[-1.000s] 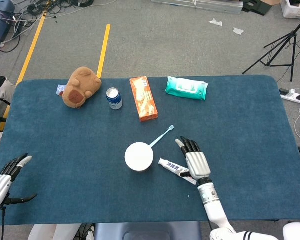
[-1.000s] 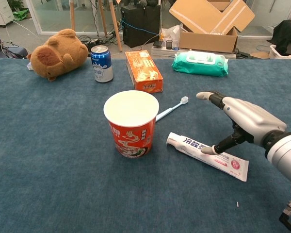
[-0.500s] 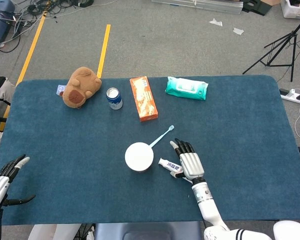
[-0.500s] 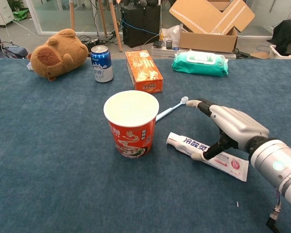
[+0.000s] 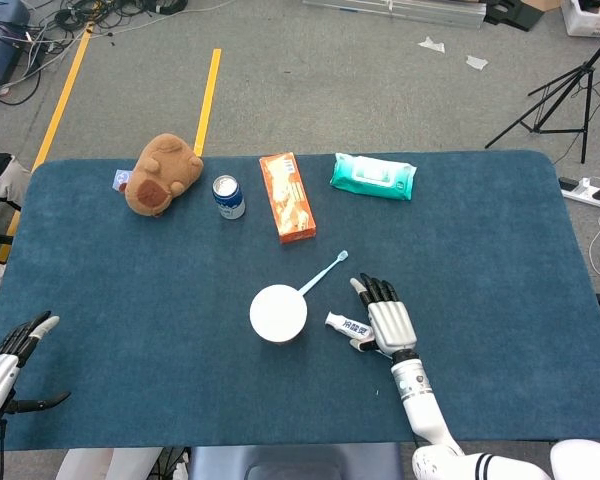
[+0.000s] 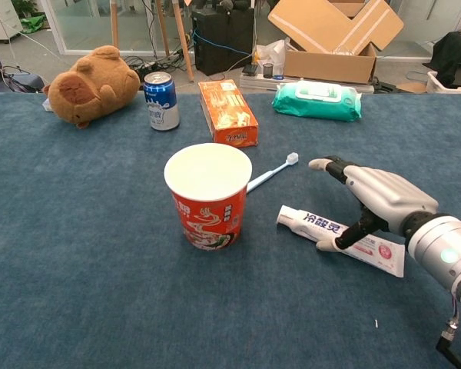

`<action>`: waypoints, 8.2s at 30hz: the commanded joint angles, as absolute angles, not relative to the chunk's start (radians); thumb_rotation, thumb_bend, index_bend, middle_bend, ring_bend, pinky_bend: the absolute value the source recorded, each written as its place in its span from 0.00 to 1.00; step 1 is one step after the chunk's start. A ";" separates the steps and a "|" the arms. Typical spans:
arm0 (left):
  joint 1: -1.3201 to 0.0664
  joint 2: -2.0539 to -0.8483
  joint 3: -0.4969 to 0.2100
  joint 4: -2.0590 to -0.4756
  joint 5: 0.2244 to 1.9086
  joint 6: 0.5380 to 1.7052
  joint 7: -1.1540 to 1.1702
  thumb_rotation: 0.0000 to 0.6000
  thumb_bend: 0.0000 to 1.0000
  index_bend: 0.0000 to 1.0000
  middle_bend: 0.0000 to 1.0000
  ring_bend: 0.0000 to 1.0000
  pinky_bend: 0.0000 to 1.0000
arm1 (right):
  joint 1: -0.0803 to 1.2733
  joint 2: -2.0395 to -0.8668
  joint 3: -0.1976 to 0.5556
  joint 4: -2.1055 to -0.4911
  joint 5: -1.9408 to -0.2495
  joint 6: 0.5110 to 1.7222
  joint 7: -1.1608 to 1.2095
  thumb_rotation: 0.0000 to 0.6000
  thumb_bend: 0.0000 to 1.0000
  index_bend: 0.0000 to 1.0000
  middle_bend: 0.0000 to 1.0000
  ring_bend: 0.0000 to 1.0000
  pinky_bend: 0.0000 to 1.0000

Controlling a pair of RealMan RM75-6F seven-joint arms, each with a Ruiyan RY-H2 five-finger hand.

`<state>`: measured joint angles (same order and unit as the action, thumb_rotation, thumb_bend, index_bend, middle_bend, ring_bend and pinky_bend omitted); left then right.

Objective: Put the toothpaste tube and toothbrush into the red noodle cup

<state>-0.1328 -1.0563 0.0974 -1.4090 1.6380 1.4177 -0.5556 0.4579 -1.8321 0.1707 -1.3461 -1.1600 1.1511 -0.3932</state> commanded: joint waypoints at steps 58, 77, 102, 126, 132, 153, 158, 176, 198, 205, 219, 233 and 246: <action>-0.133 -1.065 0.107 -1.413 1.619 1.378 -0.537 1.00 0.00 0.00 0.00 0.00 0.00 | 0.517 -1.534 0.183 -1.667 -0.927 1.016 -0.463 1.00 0.29 0.18 0.00 0.00 0.07; -0.133 -1.071 0.110 -1.411 1.617 1.368 -0.533 1.00 0.00 0.00 0.00 0.00 0.00 | 0.556 -1.513 0.139 -1.686 -0.858 0.997 -0.468 1.00 0.29 0.25 0.00 0.00 0.06; -0.127 -1.079 0.116 -1.401 1.616 1.362 -0.541 1.00 0.00 0.00 0.00 0.00 0.00 | 0.599 -1.551 0.116 -1.649 -0.822 0.994 -0.460 1.00 0.34 0.27 0.00 0.00 0.06; -0.124 -1.080 0.119 -1.396 1.616 1.360 -0.545 1.00 0.00 0.00 0.00 0.00 0.00 | 0.622 -1.586 0.106 -1.611 -0.801 0.994 -0.463 1.00 0.35 0.36 0.00 0.00 0.06; -0.124 -1.081 0.120 -1.395 1.615 1.358 -0.545 1.00 0.00 0.00 0.00 0.00 0.00 | 0.623 -1.593 0.106 -1.603 -0.795 1.002 -0.466 1.00 0.36 0.39 0.00 0.00 0.06; -0.121 -1.088 0.123 -1.389 1.615 1.355 -0.547 1.00 0.00 0.00 0.00 0.00 0.00 | 0.612 -1.603 0.105 -1.610 -0.804 1.033 -0.461 1.00 0.41 0.51 0.00 0.00 0.06; -0.122 -1.087 0.123 -1.391 1.615 1.354 -0.545 1.00 0.00 0.00 0.00 0.00 0.00 | 0.599 -1.588 0.109 -1.636 -0.818 1.051 -0.443 1.00 0.41 0.52 0.00 0.00 0.06; -0.131 -1.082 0.118 -1.410 1.613 1.344 -0.525 1.00 0.00 0.00 0.00 0.00 0.00 | 0.539 -1.504 0.133 -1.743 -0.878 1.104 -0.338 1.00 0.43 0.53 0.00 0.00 0.06; -0.139 -1.068 0.112 -1.436 1.610 1.340 -0.505 1.00 0.00 0.00 0.00 0.00 0.00 | 0.489 -1.400 0.178 -1.846 -0.931 1.126 -0.209 1.00 0.44 0.54 0.00 0.00 0.06; -0.141 -1.066 0.111 -1.439 1.610 1.339 -0.502 1.00 0.00 0.00 0.00 0.00 0.00 | 0.485 -1.379 0.197 -1.861 -0.940 1.129 -0.179 1.00 0.45 0.55 0.00 0.00 0.06; -0.142 -1.067 0.111 -1.435 1.606 1.336 -0.505 1.00 0.00 0.00 0.00 0.00 0.00 | 0.502 -1.333 0.267 -1.915 -0.964 1.136 -0.128 1.00 0.45 0.55 0.00 0.00 0.06; -0.137 -1.072 0.114 -1.421 1.609 1.342 -0.521 1.00 0.00 0.00 0.00 0.00 0.00 | 0.602 -1.287 0.395 -1.994 -0.937 1.086 -0.098 1.00 0.46 0.55 0.00 0.00 0.06; -0.138 -1.076 0.116 -1.412 1.614 1.341 -0.520 1.00 0.00 0.00 0.00 0.00 0.00 | 0.700 -1.296 0.460 -2.061 -0.934 1.053 -0.066 1.00 0.46 0.56 0.00 0.00 0.06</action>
<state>-0.1378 -1.0758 0.1158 -1.4124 1.6134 1.3411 -0.5202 0.6936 -1.2932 0.4551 -2.0562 -0.9356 1.0576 -0.0709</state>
